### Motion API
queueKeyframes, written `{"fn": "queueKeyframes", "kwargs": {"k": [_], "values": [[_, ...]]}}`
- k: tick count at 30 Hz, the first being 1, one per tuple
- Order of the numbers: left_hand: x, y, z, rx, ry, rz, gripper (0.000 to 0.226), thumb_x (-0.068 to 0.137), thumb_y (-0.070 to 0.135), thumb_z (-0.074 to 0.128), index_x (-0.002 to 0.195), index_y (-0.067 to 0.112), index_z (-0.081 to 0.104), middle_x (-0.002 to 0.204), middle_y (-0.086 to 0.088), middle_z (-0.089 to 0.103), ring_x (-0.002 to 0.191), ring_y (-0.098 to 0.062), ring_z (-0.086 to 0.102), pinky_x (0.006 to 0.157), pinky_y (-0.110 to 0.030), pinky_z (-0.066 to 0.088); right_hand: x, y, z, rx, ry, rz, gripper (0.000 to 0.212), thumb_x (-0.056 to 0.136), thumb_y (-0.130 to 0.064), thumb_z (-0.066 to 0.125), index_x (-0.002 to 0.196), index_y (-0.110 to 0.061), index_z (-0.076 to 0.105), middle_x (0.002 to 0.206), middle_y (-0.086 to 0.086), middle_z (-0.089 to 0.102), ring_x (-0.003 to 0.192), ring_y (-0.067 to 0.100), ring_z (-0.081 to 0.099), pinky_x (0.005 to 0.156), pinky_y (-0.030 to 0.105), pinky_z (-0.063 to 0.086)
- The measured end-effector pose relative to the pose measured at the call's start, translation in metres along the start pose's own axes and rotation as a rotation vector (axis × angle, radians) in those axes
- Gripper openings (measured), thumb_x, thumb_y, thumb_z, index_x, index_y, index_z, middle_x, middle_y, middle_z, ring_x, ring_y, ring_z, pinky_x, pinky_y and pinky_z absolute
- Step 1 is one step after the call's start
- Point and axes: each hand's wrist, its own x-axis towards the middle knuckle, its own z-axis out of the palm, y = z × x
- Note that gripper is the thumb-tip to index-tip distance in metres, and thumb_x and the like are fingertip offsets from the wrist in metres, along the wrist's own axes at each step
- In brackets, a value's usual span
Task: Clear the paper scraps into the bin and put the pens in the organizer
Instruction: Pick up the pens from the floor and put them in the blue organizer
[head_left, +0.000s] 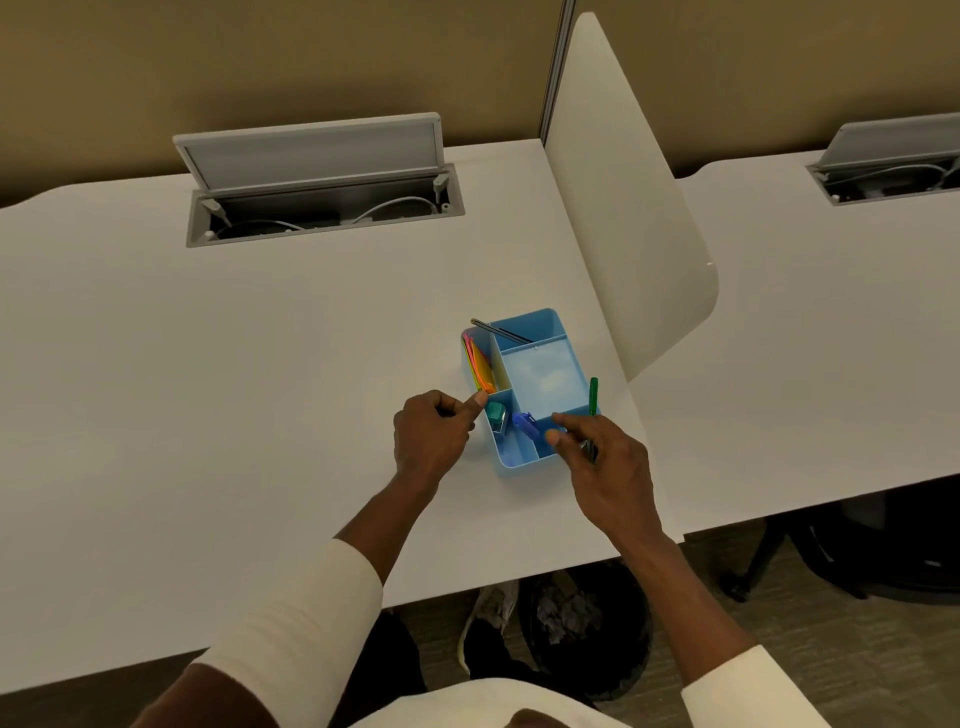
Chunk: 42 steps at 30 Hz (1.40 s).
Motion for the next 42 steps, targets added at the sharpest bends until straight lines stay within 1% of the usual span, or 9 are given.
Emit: {"fn": "queueKeyframes", "kwargs": {"k": [4, 8, 10, 13, 17, 26, 33, 36, 42], "values": [[-0.001, -0.001, 0.0, -0.015, -0.004, -0.015, 0.051, 0.086, 0.067, 0.07, 0.086, 0.017, 0.077, 0.079, 0.002, 0.078, 0.075, -0.019, 0.076, 0.081, -0.049, 0.066, -0.006, -0.002, -0.011, 0.058, -0.077, -0.051, 0.036, 0.111, -0.017, 0.048, 0.145, -0.023, 0.058, 0.098, 0.003, 0.078, 0.07, -0.01, 0.063, 0.061, 0.006, 0.045], [-0.001, -0.001, 0.002, -0.027, -0.011, -0.018, 0.051, 0.085, 0.068, 0.07, 0.085, 0.017, 0.077, 0.079, 0.002, 0.078, 0.075, -0.019, 0.076, 0.082, -0.05, 0.066, -0.009, -0.005, -0.013, 0.16, -0.073, 0.04, 0.055, 0.114, -0.021, 0.042, 0.165, -0.031, 0.024, 0.098, -0.006, 0.079, 0.049, 0.003, 0.054, 0.048, 0.012, 0.042], [0.0, -0.001, 0.002, -0.031, -0.016, -0.024, 0.051, 0.085, 0.067, 0.071, 0.085, 0.017, 0.077, 0.079, 0.002, 0.078, 0.075, -0.019, 0.076, 0.082, -0.05, 0.066, -0.008, -0.004, -0.011, 0.204, -0.036, 0.092, 0.046, 0.114, -0.024, 0.042, 0.159, -0.03, 0.036, 0.089, -0.004, 0.081, 0.045, 0.005, 0.049, 0.047, 0.017, 0.042], [0.0, -0.001, 0.001, -0.04, -0.016, -0.03, 0.051, 0.085, 0.066, 0.072, 0.086, 0.016, 0.077, 0.08, 0.001, 0.079, 0.077, -0.02, 0.076, 0.083, -0.05, 0.066, -0.005, -0.006, -0.009, 0.316, 0.011, 0.127, 0.024, 0.113, -0.025, 0.046, 0.131, -0.018, 0.059, 0.081, 0.0, 0.079, 0.047, 0.007, 0.056, 0.049, 0.024, 0.046], [0.0, -0.001, 0.002, -0.045, -0.015, -0.037, 0.051, 0.084, 0.066, 0.072, 0.086, 0.016, 0.076, 0.08, 0.0, 0.079, 0.076, -0.02, 0.076, 0.081, -0.05, 0.066, 0.003, -0.015, -0.014, 0.388, 0.04, 0.116, 0.036, 0.1, -0.042, 0.054, 0.12, -0.013, 0.06, 0.088, 0.002, 0.078, 0.066, 0.019, 0.076, 0.059, 0.026, 0.06], [0.002, -0.001, 0.002, -0.022, -0.006, -0.039, 0.05, 0.083, 0.067, 0.072, 0.084, 0.017, 0.075, 0.079, 0.001, 0.078, 0.076, -0.02, 0.076, 0.08, -0.05, 0.066, 0.012, -0.011, -0.008, 0.261, 0.185, 0.019, 0.026, 0.1, -0.029, 0.072, 0.119, -0.012, 0.065, 0.108, 0.005, 0.079, 0.093, 0.02, 0.08, 0.082, 0.043, 0.068], [0.001, 0.0, 0.002, 0.008, 0.017, -0.012, 0.047, 0.084, 0.067, 0.072, 0.083, 0.02, 0.075, 0.078, 0.003, 0.078, 0.074, -0.019, 0.076, 0.078, -0.049, 0.066, 0.006, 0.009, 0.004, 0.086, 0.157, -0.109, 0.023, 0.092, -0.021, 0.081, 0.112, -0.011, 0.074, 0.108, 0.003, 0.077, 0.095, 0.023, 0.075, 0.076, 0.016, 0.06], [0.001, 0.001, 0.001, 0.031, 0.025, -0.007, 0.047, 0.084, 0.067, 0.072, 0.082, 0.02, 0.074, 0.079, 0.002, 0.078, 0.074, -0.019, 0.076, 0.08, -0.048, 0.066, 0.007, 0.02, 0.006, 0.017, 0.155, -0.159, 0.028, 0.088, -0.03, 0.08, 0.107, -0.009, 0.076, 0.107, 0.006, 0.072, 0.095, 0.025, 0.071, 0.074, 0.009, 0.056], [-0.001, 0.001, 0.002, 0.041, 0.033, -0.03, 0.051, 0.082, 0.07, 0.071, 0.082, 0.019, 0.075, 0.077, 0.003, 0.078, 0.073, -0.018, 0.076, 0.08, -0.047, 0.066, 0.01, 0.037, 0.01, -0.13, 0.153, -0.178, 0.042, 0.086, -0.042, 0.075, 0.111, -0.009, 0.078, 0.113, 0.009, 0.068, 0.106, 0.024, 0.065, 0.072, 0.037, 0.068]]}}
